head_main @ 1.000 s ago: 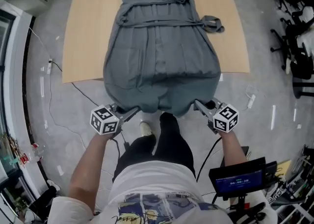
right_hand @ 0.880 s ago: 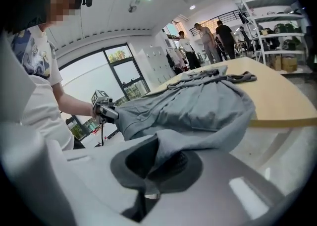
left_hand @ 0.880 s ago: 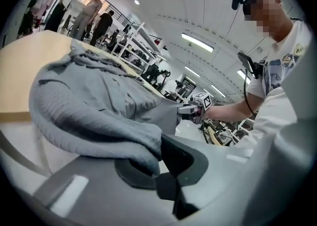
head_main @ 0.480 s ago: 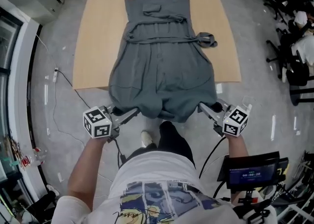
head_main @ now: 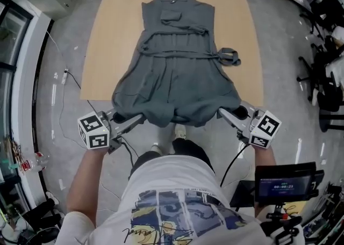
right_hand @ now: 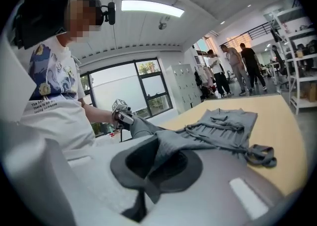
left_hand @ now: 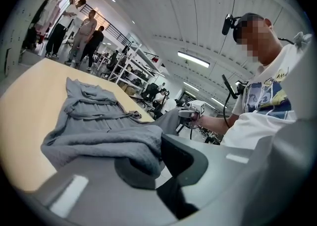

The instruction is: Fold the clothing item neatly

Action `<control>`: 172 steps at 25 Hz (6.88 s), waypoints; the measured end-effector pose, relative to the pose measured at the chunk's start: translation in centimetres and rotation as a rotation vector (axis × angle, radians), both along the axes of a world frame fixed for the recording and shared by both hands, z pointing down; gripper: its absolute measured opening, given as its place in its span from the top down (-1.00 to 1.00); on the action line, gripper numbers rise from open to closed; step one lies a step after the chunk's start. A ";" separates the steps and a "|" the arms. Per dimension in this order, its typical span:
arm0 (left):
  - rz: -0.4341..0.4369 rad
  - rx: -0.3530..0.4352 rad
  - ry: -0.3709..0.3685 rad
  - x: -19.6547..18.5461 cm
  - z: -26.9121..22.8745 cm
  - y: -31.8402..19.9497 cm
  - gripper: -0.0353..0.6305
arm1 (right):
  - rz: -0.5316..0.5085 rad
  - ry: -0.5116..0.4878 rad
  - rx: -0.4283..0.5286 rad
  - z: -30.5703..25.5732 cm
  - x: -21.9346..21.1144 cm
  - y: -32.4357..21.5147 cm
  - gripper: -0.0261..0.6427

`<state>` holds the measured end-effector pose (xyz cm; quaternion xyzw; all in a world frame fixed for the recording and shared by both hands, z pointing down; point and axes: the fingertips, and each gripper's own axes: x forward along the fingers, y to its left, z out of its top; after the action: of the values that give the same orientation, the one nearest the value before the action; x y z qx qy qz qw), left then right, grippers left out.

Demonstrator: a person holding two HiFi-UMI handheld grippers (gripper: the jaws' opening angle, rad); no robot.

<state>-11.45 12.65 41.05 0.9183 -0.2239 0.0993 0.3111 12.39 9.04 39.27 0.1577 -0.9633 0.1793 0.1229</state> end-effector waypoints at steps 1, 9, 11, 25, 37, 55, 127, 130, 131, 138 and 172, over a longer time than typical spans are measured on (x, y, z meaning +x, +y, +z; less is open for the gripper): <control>-0.005 0.007 0.000 0.1 -0.5 -0.6 0.82 | -0.011 -0.003 0.012 -0.5 0.0 -0.7 0.89; -0.057 0.078 -0.035 0.1 -3.9 -5.5 0.82 | -0.061 -0.008 0.103 -3.6 0.2 -6.4 0.89; -0.063 0.091 -0.040 -0.2 -4.4 -6.8 0.82 | -0.057 -0.007 0.120 -4.0 0.1 -7.6 0.89; 0.050 0.202 -0.010 -2.8 -5.6 -14.7 0.82 | 0.084 0.071 0.191 -5.7 -1.9 -13.7 0.89; 0.021 0.229 -0.029 -4.4 -6.4 -18.5 0.82 | 0.075 0.081 0.236 -6.0 -4.4 -16.2 0.89; -0.049 0.187 -0.093 -2.2 -5.6 -32.1 0.83 | 0.029 0.060 0.208 -5.0 -1.2 -31.3 0.89; -0.125 -0.204 -0.265 -9.1 15.4 -51.2 0.27 | 0.060 0.123 -0.409 18.6 4.0 -50.2 0.35; -0.097 -0.231 -0.242 -8.7 15.8 -50.9 0.25 | 0.093 0.131 -0.405 18.5 5.4 -50.3 0.35; -0.088 -0.243 -0.233 -8.7 15.8 -50.7 0.24 | 0.101 0.132 -0.405 18.5 5.6 -50.3 0.35; -0.094 -0.276 -0.260 -10.2 15.8 -49.7 0.20 | 0.126 0.150 -0.398 18.9 6.3 -49.9 0.35; -0.207 -0.022 -0.219 -15.7 7.5 -35.7 0.20 | 0.340 0.368 -0.219 13.0 9.2 -33.9 0.35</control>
<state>-27.17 -23.04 48.52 0.8705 -0.3490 0.1685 0.3035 21.61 -24.89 52.26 0.3331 -0.8592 0.2688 0.2803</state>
